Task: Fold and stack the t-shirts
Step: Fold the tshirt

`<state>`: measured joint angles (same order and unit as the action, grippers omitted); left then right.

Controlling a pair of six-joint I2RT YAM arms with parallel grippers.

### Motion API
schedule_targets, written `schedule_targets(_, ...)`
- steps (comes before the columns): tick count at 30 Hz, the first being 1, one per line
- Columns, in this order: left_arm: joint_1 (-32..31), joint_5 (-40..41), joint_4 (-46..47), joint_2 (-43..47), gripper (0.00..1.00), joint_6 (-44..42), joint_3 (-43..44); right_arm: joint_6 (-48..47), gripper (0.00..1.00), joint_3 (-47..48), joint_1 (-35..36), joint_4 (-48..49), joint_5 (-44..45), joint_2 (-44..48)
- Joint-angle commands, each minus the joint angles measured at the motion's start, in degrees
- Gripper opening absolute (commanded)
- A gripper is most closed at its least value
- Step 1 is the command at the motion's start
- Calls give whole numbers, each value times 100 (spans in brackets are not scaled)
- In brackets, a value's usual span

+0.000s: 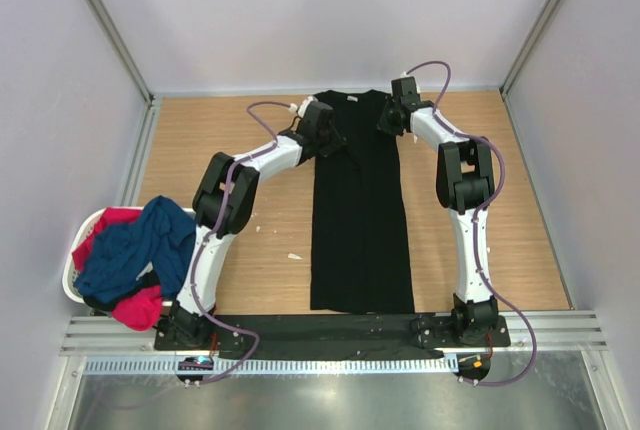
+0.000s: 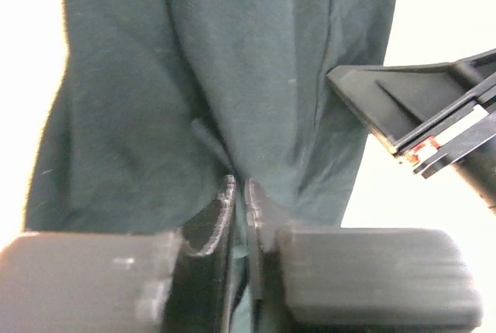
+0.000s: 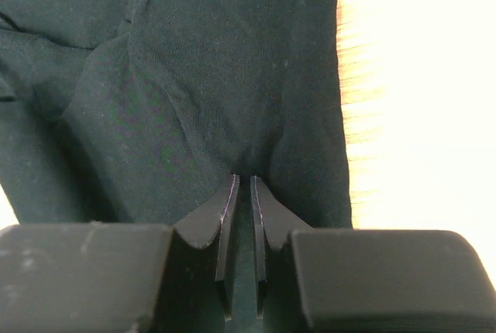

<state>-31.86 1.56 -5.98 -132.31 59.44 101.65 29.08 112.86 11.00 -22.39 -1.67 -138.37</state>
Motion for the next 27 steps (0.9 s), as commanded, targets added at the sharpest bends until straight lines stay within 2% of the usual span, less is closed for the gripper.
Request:
schedule_targets(1, -5, 318, -61, 434, 18, -29, -232, -148, 18, -150, -99, -723, 299, -200)
schedule_targets(2, -13, 318, -70, 478, 33, -29, -294, -148, 18, -150, -99, -740, 308, -208)
schedule_targets(5, -14, 371, -114, 566, 52, -20, -382, -157, 18, -150, -99, -749, 308, -217)
schedule_targets(6, -14, 406, -132, 592, 53, -20, -435, -148, 18, -150, -99, -749, 308, -217)
schedule_targets(10, -5, 582, -132, 628, 53, -64, -444, -148, 18, -141, -107, -749, 317, -217)
schedule_targets(14, 22, 346, -18, 373, 41, -47, -128, -157, 18, -141, -99, -758, 325, -235)
schedule_targets(21, 48, 424, 141, 101, 35, 164, 224, -157, 18, -133, -99, -767, 343, -208)
schedule_targets(27, 92, 389, 167, -14, 30, 472, 189, -175, 18, -106, -99, -793, 334, -226)
